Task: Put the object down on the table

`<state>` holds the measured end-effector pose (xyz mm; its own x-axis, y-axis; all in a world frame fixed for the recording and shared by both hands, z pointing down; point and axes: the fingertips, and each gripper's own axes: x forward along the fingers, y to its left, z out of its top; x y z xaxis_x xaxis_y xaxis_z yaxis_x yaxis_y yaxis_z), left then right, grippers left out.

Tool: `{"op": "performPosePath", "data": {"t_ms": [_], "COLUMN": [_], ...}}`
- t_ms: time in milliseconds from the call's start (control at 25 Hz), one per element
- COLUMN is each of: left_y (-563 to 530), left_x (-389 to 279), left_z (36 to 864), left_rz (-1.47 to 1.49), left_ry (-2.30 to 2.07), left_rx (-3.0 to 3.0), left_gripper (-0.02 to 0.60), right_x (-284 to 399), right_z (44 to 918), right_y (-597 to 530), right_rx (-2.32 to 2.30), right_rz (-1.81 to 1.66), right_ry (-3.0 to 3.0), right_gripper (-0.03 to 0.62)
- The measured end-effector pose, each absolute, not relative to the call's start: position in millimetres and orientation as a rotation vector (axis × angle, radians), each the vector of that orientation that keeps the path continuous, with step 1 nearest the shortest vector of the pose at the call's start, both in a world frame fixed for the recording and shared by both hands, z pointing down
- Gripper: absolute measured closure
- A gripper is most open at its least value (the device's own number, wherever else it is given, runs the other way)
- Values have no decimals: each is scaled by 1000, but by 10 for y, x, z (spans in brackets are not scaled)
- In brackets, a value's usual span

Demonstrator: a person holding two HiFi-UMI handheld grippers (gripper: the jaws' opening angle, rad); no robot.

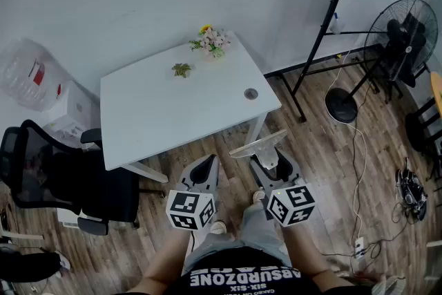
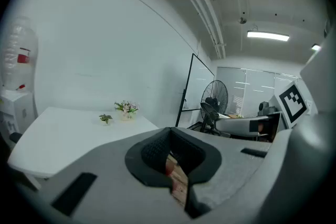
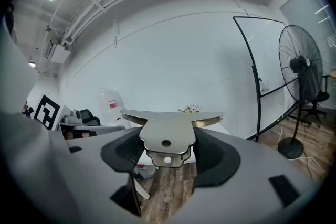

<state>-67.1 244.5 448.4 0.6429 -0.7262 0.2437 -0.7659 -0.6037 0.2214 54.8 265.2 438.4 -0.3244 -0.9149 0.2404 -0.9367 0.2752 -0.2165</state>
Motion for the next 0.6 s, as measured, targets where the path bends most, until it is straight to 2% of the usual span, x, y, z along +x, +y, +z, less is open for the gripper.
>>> {"op": "performPosePath", "data": {"t_ms": [240,600], "left_y": [2681,2758], "left_x": [-1040,-1135], "left_z": [4445,4412], "left_rz": [177,166], "left_ry": [-1174,-1116], "left_rx": [2572,2597], "left_gripper": [577,577], "right_x": [133,12], "right_z": [4340,4270], "right_y": [2981,3079], "right_rx": [1812,1859], "right_rz": [480,461], "right_ry": [-2433,-2393], "right_gripper": [310,310]}}
